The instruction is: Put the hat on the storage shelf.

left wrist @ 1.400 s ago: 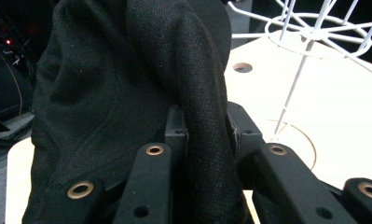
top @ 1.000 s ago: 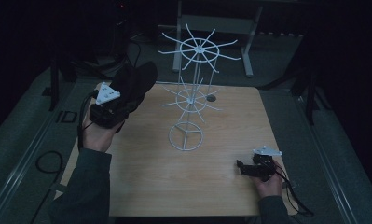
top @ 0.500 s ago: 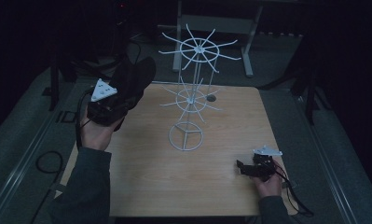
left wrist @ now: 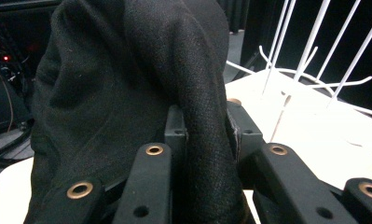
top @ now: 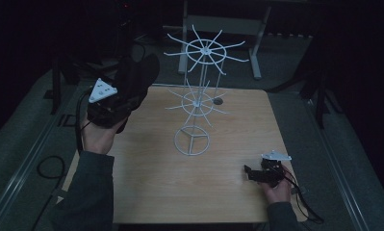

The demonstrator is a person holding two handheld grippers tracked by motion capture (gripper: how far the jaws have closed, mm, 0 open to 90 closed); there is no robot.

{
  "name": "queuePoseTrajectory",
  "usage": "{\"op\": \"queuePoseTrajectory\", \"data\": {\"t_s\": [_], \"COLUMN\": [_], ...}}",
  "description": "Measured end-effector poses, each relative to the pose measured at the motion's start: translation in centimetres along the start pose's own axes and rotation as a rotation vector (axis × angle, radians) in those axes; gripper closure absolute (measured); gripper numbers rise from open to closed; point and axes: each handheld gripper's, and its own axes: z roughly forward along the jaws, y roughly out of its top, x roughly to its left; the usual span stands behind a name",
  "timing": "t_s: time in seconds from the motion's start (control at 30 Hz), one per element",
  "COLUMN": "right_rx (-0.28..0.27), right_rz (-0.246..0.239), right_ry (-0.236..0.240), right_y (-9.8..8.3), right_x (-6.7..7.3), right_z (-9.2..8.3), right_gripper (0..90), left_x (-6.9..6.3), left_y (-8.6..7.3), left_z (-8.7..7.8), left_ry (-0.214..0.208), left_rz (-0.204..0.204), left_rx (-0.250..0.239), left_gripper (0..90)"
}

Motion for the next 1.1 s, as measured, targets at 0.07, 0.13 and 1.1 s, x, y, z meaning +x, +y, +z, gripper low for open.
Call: {"op": "queuePoseTrajectory", "data": {"t_s": [0.07, 0.13, 1.1], "right_rx": [0.000, 0.000, 0.000], "right_rz": [0.000, 0.000, 0.000], "right_ry": [0.000, 0.000, 0.000], "right_y": [0.0, 0.0, 0.0], "right_x": [0.0, 0.0, 0.0], "right_z": [0.0, 0.0, 0.0], "right_gripper": [13.3, 13.3, 13.3], "left_x": [0.0, 0.0, -0.2], "left_y": [0.1, 0.3, 2.1], "left_z": [-0.1, -0.2, -1.2], "left_ry": [-0.001, -0.002, -0.040], "left_rz": [-0.001, -0.003, -0.016], "left_rx": [-0.004, -0.011, -0.087], "left_gripper": [74.5, 74.6, 74.4]}}
